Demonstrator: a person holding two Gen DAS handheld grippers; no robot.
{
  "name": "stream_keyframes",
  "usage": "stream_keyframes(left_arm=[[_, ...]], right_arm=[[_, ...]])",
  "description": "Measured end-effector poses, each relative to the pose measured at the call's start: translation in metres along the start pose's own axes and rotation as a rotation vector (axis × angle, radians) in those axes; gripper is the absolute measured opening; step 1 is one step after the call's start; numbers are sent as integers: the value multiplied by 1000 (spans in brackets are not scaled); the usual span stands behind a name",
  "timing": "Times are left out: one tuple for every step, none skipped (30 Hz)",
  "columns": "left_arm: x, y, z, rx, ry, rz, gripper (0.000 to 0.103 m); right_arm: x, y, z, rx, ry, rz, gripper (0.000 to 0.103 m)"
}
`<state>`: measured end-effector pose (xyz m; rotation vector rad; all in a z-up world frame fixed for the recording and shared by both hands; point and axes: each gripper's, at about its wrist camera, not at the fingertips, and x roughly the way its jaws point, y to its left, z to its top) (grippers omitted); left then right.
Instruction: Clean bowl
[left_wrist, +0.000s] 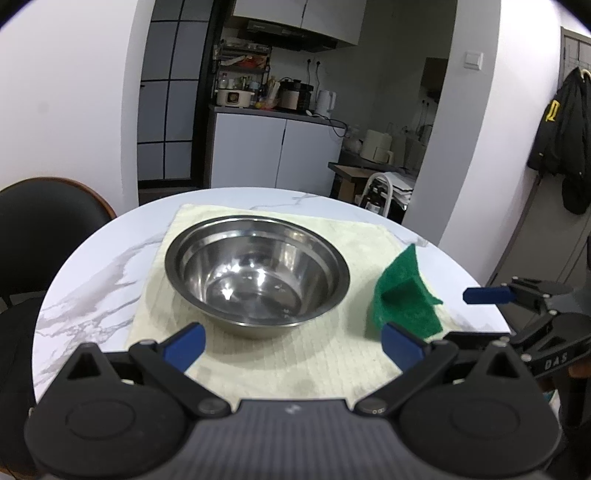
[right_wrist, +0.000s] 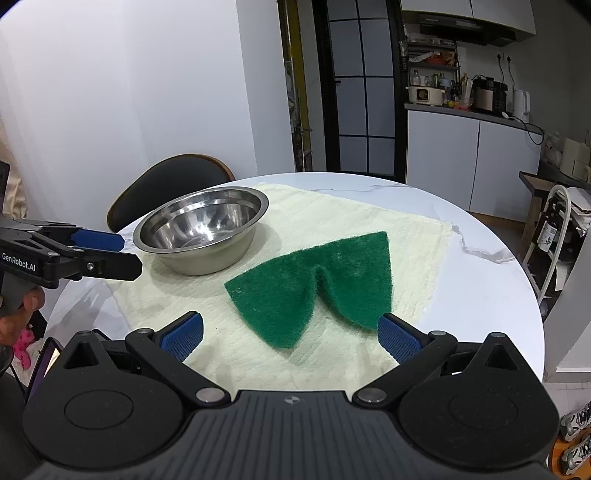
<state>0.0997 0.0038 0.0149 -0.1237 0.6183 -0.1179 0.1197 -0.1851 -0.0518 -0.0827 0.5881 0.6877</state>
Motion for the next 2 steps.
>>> stream_keyframes(left_arm=[[0,-1,0,9,1,4,103],[1,-1,0,10,3,4,103]], right_arm=[[0,0,0,-1,-1,1,103],[0,0,0,-1,-1,1,103]])
